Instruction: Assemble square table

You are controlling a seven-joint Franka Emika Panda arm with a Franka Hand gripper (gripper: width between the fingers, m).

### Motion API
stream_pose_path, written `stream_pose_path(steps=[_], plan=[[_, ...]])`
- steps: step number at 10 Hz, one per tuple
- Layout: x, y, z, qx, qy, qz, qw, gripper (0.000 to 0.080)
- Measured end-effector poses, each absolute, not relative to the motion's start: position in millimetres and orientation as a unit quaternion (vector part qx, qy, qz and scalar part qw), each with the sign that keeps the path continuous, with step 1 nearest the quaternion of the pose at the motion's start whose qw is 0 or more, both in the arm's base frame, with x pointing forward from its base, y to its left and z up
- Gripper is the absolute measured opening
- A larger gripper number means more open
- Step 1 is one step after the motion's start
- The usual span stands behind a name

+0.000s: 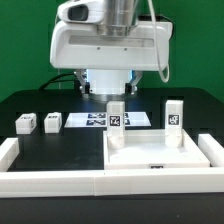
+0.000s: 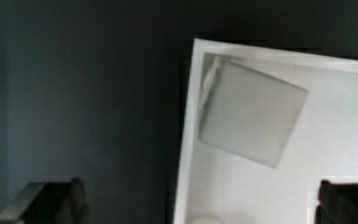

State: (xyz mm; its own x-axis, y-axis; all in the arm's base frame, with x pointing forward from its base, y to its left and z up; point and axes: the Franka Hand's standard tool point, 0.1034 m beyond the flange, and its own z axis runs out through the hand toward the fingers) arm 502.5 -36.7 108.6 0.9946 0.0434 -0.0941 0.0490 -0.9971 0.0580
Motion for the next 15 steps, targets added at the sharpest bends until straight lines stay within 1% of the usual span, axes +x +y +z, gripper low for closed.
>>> stream_pose_path(steps=[1,2,4,6,7,8,12,13,14,15], plan=[[494,-45,104.1,0.998,-0.009,-0.051,0.026,0.0649],[493,-56,104.5,0.998,-0.026,-0.052,0.019,0.0649],[481,-82,97.3,0.998,0.003,-0.060,0.007,0.0649],[485,-102,100.0,0.998,0.034,-0.058,0.002,0.0649],[490,-105,100.6,0.997,0.048,-0.054,-0.001,0.0649],[493,-108,100.6,0.997,0.050,-0.050,0.000,0.0649],[491,-106,99.2,0.997,0.052,-0.052,0.000,0.0649],[488,-105,96.9,0.997,0.052,-0.054,-0.001,0.0649],[481,-107,91.1,0.997,0.055,-0.050,0.000,0.0649],[464,-116,84.0,0.996,0.071,-0.053,-0.001,0.0649]])
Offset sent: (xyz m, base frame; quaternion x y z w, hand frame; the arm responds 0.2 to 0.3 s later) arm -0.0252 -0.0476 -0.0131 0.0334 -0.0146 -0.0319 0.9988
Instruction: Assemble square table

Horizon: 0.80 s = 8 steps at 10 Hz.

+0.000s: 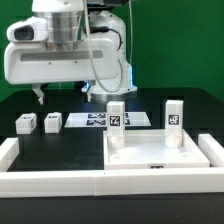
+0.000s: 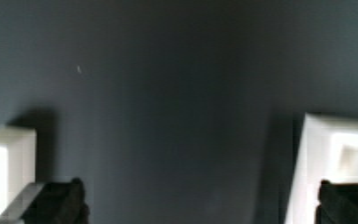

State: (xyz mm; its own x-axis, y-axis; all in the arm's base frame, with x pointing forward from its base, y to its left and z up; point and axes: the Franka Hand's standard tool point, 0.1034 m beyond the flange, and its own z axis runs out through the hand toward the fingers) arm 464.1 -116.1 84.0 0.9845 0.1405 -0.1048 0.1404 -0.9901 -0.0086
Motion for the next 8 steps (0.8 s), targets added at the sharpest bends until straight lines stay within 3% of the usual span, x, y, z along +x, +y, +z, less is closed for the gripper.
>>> stream_pose_path(steps=[4,8], plan=[[411,-147,61.4,-0.997,-0.070,0.044,-0.007,0.0649],[393,-147,55.3,-0.996,-0.073,0.056,-0.001,0.0649]])
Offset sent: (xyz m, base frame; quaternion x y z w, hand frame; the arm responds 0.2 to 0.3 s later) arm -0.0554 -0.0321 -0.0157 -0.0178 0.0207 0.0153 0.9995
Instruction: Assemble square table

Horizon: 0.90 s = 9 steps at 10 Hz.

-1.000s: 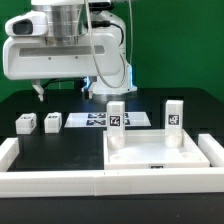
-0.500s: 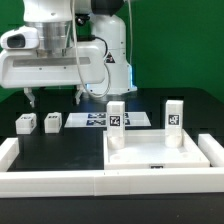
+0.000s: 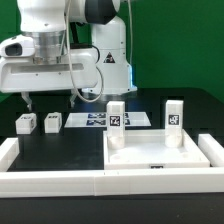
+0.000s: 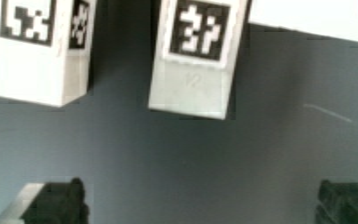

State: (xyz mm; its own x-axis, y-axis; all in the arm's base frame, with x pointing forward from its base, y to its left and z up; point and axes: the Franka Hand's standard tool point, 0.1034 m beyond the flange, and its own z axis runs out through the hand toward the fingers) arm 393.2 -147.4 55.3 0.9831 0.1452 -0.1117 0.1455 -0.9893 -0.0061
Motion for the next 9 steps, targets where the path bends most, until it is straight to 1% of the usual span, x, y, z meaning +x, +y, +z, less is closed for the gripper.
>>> stream_pose_path(steps=[3,7,8,9], plan=[[380,-144,50.1,0.995,0.078,-0.063,-0.004,0.0649],[379,-140,48.7,0.994,0.074,-0.074,-0.007,0.0649],[375,-136,46.7,0.994,0.060,-0.086,-0.010,0.0649],[371,-132,43.7,0.991,0.062,-0.116,-0.019,0.0649]])
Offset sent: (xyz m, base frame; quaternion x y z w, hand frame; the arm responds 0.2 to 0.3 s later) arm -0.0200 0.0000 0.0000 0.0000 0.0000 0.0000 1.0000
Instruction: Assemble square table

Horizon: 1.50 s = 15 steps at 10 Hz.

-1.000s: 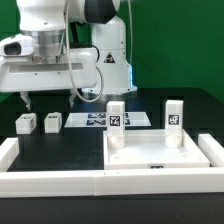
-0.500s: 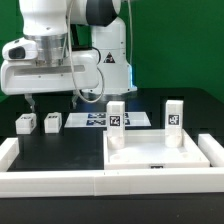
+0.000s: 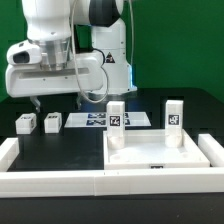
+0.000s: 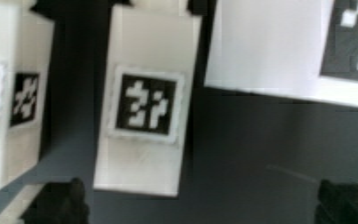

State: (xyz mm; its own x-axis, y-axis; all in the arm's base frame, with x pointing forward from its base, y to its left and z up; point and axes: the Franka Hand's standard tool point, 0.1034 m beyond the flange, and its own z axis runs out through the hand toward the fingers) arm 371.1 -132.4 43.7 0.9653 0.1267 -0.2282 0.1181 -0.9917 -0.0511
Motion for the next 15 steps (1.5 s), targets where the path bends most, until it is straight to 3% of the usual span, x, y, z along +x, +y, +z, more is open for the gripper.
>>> stream_pose_path(steps=[3,7,10,14,15], plan=[[376,-137,36.1,-0.978,-0.070,0.194,0.033,0.0649],[374,-145,39.9,-0.950,-0.080,0.298,0.040,0.0649],[377,-143,35.8,-0.949,-0.089,0.299,0.040,0.0649],[371,-155,24.8,-0.961,-0.053,0.271,-0.017,0.0649],[366,-157,22.9,-0.961,-0.051,0.272,-0.006,0.0649]])
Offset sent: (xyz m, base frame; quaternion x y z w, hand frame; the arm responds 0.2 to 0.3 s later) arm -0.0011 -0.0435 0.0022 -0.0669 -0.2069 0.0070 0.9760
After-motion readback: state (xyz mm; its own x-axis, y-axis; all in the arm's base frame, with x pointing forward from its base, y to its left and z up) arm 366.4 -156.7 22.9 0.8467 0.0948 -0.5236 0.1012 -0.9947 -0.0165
